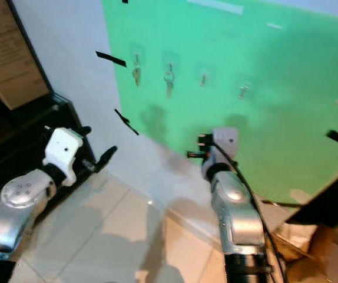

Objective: Hang keys on a hook

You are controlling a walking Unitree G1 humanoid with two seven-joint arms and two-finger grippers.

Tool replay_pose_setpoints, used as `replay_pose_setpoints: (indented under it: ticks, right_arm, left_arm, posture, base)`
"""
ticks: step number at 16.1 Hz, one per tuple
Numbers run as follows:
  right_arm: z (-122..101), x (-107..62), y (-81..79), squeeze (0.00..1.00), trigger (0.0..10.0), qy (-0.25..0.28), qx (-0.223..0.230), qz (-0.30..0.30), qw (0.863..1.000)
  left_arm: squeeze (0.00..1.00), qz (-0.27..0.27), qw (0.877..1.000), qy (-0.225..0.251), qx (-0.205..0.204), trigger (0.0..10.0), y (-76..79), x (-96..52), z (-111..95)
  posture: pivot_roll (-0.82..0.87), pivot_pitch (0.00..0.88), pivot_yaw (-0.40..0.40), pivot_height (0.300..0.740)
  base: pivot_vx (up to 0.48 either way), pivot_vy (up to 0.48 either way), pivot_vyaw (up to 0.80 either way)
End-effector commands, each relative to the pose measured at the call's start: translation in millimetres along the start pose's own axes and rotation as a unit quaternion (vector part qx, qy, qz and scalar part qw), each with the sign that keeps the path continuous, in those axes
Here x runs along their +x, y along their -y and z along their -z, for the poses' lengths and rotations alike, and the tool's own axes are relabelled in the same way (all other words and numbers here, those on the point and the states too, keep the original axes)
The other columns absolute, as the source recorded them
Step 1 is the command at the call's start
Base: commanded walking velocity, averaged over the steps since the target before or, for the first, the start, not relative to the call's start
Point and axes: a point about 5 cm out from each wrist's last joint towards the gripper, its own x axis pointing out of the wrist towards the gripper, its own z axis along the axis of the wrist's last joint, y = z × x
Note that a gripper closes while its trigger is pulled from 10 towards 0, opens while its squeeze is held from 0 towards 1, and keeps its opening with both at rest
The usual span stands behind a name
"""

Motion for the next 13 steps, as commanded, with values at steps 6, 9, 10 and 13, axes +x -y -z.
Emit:
replay_pose_setpoints:
  ticks: [6,9,10,13]
  right_arm:
    - [-5,-5.9,0.1,0.00,10.0,0.018,-0.014,-0.018,1.000]
    - [-13,-4.8,-2.4,0.00,10.0,0.026,-0.018,-0.056,0.998]
    - [-15,-4.8,-3.0,0.00,10.0,0.029,-0.021,-0.065,0.997]
    - [-32,-3.3,-3.8,0.00,10.0,0.051,-0.023,-0.085,0.995]
  left_arm:
    - [0.00,0.029,1.000,0.006,0.004,10.0,1.2,7.8,-5]
    - [0.00,0.024,1.000,0.006,0.004,10.0,-0.3,5.7,-5]
    - [0.00,0.022,1.000,0.006,0.004,10.0,-0.5,5.1,-5]
    - [0.00,0.068,0.998,0.018,-0.006,10.0,4.2,-2.2,-7]
  posture:
    - [0.02,0.000,0.070,0.740]
    - [0.04,0.000,0.044,0.740]
    - [0.04,0.000,0.038,0.740]
    - [0.06,0.000,0.010,0.740]
  base:
    - [0.294,0.000,0.00]
    - [0.294,0.000,0.00]
    - [0.292,0.000,0.00]
    - [0.000,0.000,0.00]
